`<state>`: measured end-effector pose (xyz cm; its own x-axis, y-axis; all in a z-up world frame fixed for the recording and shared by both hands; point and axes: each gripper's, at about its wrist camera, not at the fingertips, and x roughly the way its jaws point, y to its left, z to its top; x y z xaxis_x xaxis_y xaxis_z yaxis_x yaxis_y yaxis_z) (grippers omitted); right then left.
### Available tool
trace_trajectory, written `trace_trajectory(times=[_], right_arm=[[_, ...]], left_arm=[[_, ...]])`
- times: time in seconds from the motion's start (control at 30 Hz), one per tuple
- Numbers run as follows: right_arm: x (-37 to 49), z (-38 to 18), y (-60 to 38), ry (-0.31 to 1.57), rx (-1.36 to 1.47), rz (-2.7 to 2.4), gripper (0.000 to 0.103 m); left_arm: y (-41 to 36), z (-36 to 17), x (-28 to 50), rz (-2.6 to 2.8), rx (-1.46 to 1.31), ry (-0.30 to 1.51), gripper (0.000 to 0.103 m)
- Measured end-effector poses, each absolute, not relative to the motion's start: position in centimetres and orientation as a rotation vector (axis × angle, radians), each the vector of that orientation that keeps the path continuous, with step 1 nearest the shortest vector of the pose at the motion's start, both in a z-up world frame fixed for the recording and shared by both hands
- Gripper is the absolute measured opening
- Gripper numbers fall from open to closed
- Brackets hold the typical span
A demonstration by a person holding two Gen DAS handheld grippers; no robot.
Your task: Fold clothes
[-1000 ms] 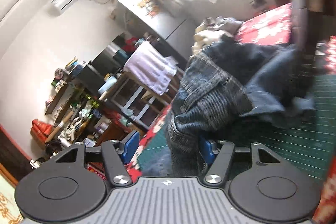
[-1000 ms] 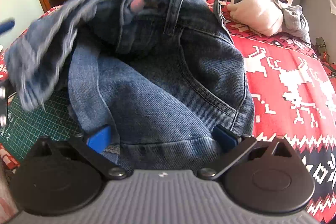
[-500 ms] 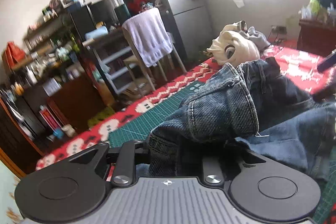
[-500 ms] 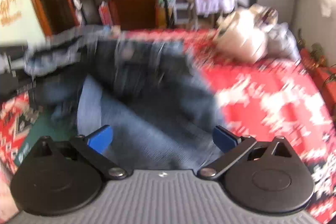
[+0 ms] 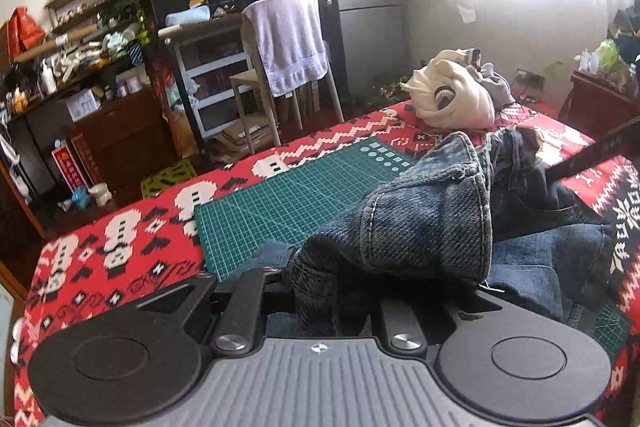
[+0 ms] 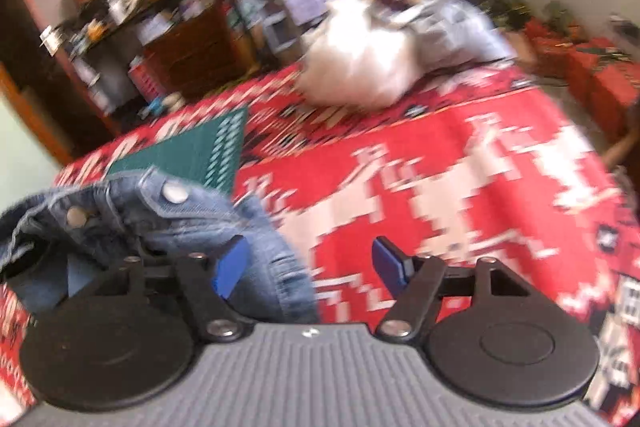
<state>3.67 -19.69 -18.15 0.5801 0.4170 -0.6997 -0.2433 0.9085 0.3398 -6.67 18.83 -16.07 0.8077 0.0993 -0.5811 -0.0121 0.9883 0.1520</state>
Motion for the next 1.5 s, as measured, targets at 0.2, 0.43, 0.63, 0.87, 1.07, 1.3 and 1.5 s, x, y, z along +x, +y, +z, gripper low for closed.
trace_trajectory(times=[0.2,0.43,0.63,0.87,1.07,1.3,1.5], right_arm=[[4.1,-19.9,-15.9,0.945,0.098,0.469,0.074],[4.6,-19.1,-15.5,0.937,0.101,0.473,0.063],[3.1,-18.4,-12.7,0.91,-0.086,0.484,0.017],[2.7,-13.3,-12.8,0.779,-0.05,0.474,0.012],[2.2,-6.6,-12.9,0.611,-0.022,0.491,0.011],[-0.8,1.6,-12.9,0.377,-0.006,0.532,0.01],[-4.6,7.5,-13.5,0.22,0.003,0.561,0.009]], left_arm=[[20.1,-16.4,-7.5,0.065,0.097,0.65,0.015],[21.0,-16.6,-8.1,0.065,0.045,0.646,0.014],[21.1,-14.6,-8.8,0.07,0.06,0.599,0.009],[21.4,-10.6,-9.7,0.084,0.092,0.507,0.009],[22.1,-5.3,-11.1,0.118,0.089,0.379,0.008],[22.0,0.9,-13.5,0.136,0.107,0.224,0.008],[21.0,5.3,-16.3,0.111,0.112,0.142,0.008]])
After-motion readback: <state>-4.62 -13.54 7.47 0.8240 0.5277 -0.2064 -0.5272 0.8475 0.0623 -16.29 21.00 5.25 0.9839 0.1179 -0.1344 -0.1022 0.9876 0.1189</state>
